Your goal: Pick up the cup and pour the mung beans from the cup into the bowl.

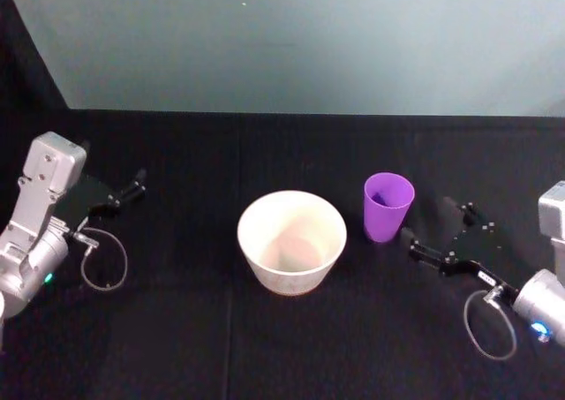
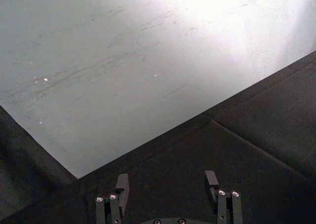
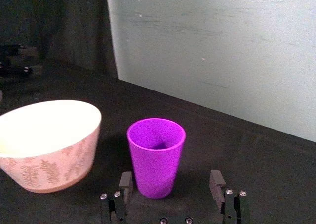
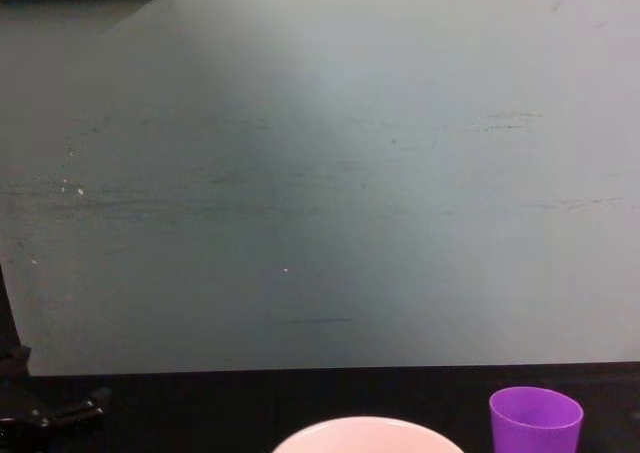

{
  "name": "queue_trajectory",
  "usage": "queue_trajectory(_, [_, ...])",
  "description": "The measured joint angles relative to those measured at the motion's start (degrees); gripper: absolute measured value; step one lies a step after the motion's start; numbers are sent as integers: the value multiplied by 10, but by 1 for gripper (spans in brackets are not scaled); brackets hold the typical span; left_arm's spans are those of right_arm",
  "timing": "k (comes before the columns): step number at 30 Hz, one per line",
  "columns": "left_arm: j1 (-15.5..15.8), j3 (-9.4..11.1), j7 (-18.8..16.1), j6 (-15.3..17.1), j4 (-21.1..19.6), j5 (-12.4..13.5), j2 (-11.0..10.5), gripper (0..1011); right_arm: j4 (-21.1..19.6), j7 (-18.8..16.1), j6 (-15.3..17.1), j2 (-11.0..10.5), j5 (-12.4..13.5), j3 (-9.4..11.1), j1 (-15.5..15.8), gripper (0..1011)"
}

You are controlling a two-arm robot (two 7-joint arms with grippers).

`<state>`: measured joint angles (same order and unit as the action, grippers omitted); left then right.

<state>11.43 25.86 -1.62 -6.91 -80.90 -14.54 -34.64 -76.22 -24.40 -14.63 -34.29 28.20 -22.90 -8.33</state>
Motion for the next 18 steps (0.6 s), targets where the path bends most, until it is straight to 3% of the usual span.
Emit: queue_trajectory(18, [0,0,0,0,0,0,0,1000,84,-56,-15,68,-6,-4,-61,1002])
